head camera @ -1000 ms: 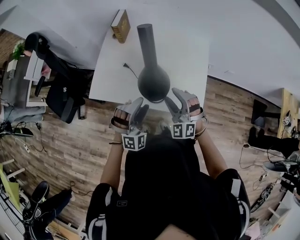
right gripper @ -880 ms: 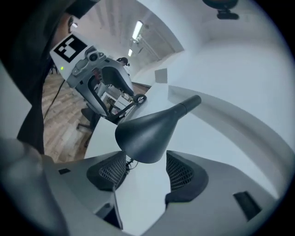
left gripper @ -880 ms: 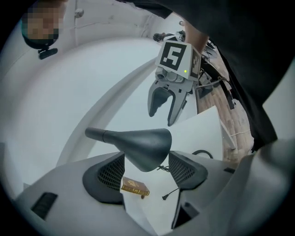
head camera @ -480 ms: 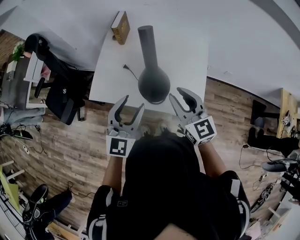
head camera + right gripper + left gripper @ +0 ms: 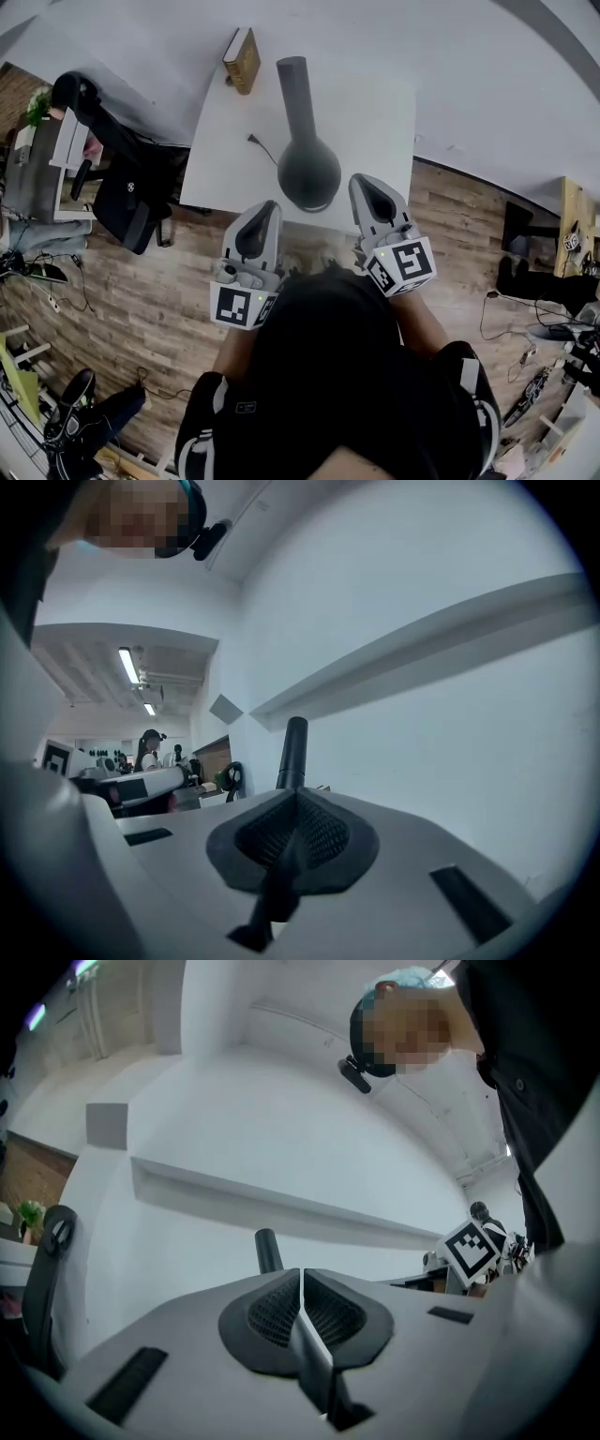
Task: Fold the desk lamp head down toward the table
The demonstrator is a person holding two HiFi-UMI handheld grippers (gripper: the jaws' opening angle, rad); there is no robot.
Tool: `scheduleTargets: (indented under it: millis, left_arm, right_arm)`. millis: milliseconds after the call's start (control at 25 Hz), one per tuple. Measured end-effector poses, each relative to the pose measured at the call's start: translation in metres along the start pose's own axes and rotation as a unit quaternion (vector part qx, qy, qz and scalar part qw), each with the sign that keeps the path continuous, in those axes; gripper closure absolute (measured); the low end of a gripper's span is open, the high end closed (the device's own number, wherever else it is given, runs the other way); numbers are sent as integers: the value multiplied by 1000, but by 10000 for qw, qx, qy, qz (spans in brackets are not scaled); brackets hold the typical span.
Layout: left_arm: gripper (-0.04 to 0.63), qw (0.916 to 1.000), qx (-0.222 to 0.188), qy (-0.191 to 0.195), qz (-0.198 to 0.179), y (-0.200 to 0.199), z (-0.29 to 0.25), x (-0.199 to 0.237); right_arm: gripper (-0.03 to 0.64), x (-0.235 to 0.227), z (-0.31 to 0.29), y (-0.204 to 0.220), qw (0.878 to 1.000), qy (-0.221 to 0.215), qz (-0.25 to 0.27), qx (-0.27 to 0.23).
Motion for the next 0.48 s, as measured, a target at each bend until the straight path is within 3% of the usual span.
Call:
scheduleTargets:
  millis: [480]
  left_arm:
    - [566, 9995, 235, -197, 8, 13, 1, -3]
  right_arm:
    - [606, 6, 3, 6, 10000, 25, 49, 33]
Point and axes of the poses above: the fingertips, and each gripper's own axes: z backward along the fingers, x to its left, y out of its underside, the point moved 7 cm from there along z, backward along the fingers, and after that the axes turned 11 degrees about -y, right-handed, at the moved point
